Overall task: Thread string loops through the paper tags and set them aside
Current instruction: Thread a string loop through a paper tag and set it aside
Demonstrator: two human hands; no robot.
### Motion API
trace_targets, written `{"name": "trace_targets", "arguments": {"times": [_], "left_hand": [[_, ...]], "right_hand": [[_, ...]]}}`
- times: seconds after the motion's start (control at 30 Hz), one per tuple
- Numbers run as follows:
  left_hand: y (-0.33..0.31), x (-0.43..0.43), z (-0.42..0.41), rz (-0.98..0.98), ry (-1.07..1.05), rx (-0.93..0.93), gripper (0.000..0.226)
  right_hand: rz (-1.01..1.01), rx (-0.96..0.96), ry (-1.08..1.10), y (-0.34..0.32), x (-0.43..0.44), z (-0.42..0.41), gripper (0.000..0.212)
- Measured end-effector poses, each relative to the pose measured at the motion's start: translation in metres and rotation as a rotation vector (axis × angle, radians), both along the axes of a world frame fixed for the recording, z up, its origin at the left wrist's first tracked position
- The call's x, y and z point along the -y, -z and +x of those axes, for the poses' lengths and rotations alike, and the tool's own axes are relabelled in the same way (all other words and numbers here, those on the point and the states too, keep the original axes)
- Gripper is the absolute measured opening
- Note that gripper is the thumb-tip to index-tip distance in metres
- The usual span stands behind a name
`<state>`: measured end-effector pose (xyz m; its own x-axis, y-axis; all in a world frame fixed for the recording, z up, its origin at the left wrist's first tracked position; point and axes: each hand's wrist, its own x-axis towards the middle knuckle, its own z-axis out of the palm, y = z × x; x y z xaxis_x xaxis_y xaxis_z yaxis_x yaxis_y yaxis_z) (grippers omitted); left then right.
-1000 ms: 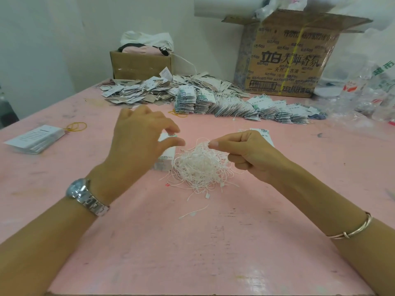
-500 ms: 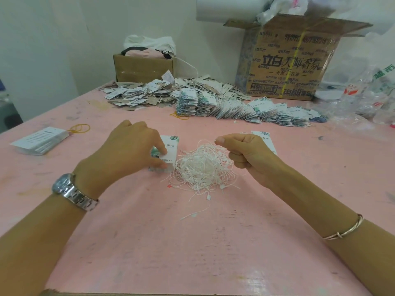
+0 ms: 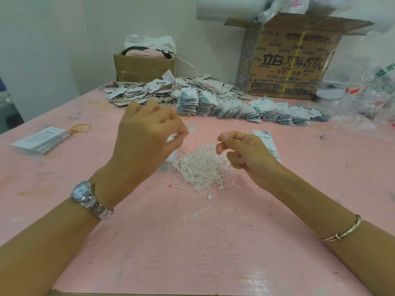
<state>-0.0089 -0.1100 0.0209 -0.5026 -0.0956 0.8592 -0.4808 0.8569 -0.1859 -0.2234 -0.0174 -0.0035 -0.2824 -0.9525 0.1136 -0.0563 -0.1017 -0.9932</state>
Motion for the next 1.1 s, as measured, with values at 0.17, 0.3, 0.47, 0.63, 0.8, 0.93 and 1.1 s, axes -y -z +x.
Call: {"name": "trace_targets", "arguments": {"times": [0.17, 0.3, 0.47, 0.63, 0.8, 0.93, 1.1], "left_hand": [[0.014, -0.015, -0.019, -0.264, 0.075, 0.107, 0.014], [0.019, -0.016, -0.021, -0.337, 0.091, 0.134, 0.014], [0.016, -0.003, -0.018, -0.026, 0.124, 0.115, 0.040], [0.006, 0.044, 0.010, 0.386, -0.344, 0.055, 0.054], [0.015, 0.074, 0.043, 0.630, -0.948, 0.429, 0.079], [0.014, 0.088, 0.047, 0.781, -0.894, 0.422, 0.066], [0.011, 0.086, 0.046, 0.798, -0.875, 0.350, 0.061]], "right_hand": [[-0.053, -0.033, 0.006, -0.001, -0.001, 0.003, 0.021], [-0.065, -0.087, 0.010, 0.002, -0.002, 0.007, 0.013], [-0.066, -0.071, 0.095, 0.001, -0.002, 0.007, 0.011], [-0.061, -0.060, 0.124, 0.000, -0.001, 0.002, 0.010], [-0.043, -0.062, 0.113, 0.003, 0.001, 0.003, 0.011], [-0.041, -0.061, 0.105, 0.004, 0.001, 0.004, 0.011], [-0.035, -0.066, 0.109, 0.003, 0.000, 0.004, 0.011]]}}
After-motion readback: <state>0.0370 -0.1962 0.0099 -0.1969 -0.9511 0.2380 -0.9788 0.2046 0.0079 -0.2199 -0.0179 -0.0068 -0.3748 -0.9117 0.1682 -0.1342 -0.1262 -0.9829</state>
